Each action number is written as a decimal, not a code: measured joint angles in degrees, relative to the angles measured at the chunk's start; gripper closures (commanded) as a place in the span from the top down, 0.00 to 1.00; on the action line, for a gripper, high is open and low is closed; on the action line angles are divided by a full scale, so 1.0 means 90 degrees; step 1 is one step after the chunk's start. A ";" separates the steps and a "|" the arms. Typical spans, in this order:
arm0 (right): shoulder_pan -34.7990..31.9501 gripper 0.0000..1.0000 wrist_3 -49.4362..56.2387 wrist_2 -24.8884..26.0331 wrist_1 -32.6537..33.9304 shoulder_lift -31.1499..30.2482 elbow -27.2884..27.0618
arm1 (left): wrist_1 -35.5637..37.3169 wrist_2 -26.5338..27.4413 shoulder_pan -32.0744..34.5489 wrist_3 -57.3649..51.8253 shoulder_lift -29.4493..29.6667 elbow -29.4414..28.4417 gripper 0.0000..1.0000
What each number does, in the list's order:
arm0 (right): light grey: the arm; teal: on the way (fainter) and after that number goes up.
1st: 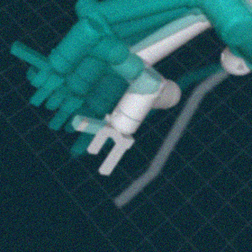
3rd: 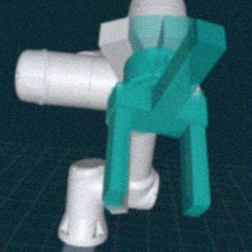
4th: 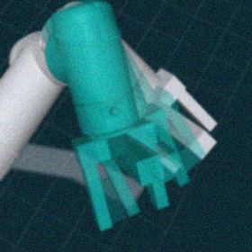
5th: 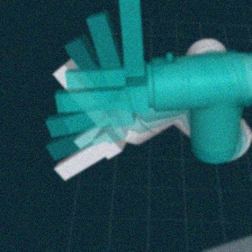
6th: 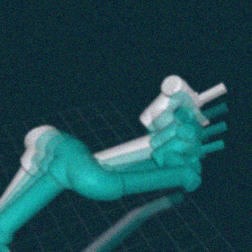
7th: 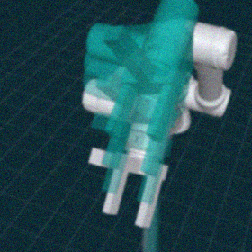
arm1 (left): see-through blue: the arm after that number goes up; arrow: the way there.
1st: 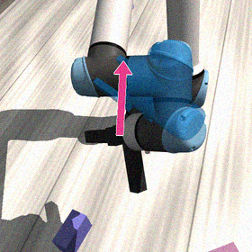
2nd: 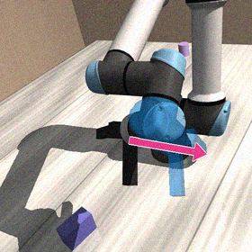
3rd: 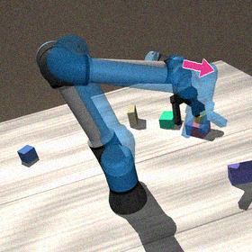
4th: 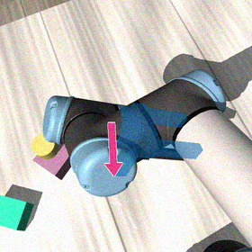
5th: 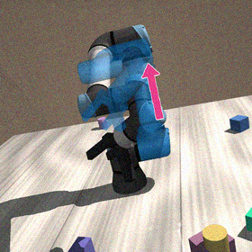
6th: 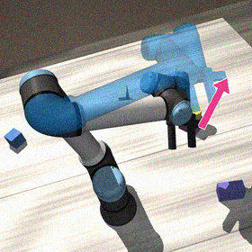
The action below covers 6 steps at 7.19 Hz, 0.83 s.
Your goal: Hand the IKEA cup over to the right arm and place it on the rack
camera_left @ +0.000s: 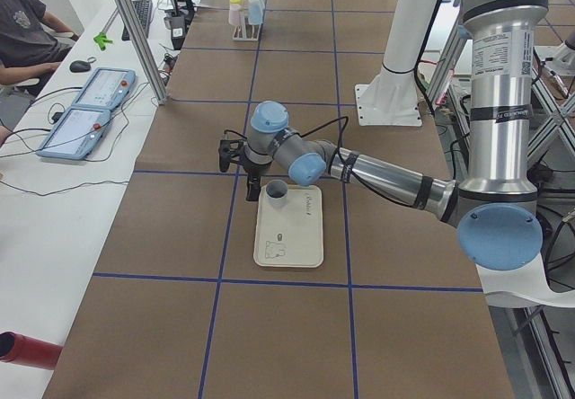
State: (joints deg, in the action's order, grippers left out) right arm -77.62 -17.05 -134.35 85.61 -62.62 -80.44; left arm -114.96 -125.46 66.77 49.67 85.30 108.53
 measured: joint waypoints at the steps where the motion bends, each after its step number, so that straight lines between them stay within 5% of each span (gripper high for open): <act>1: 0.0001 0.99 -0.0003 -0.0005 0.0000 -0.0021 -0.0052 | 0.0013 0.0007 -0.0295 0.0107 -0.0079 -0.0062 1.00; 6: 0.0002 0.99 0.0000 -0.0050 0.0000 -0.0223 -0.0425 | 0.0011 -0.0038 -0.1224 0.0247 -0.0015 -0.0448 0.89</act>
State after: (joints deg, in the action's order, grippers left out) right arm -77.61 -17.05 -134.80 85.61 -64.63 -84.27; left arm -114.85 -125.80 55.76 51.89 85.17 104.50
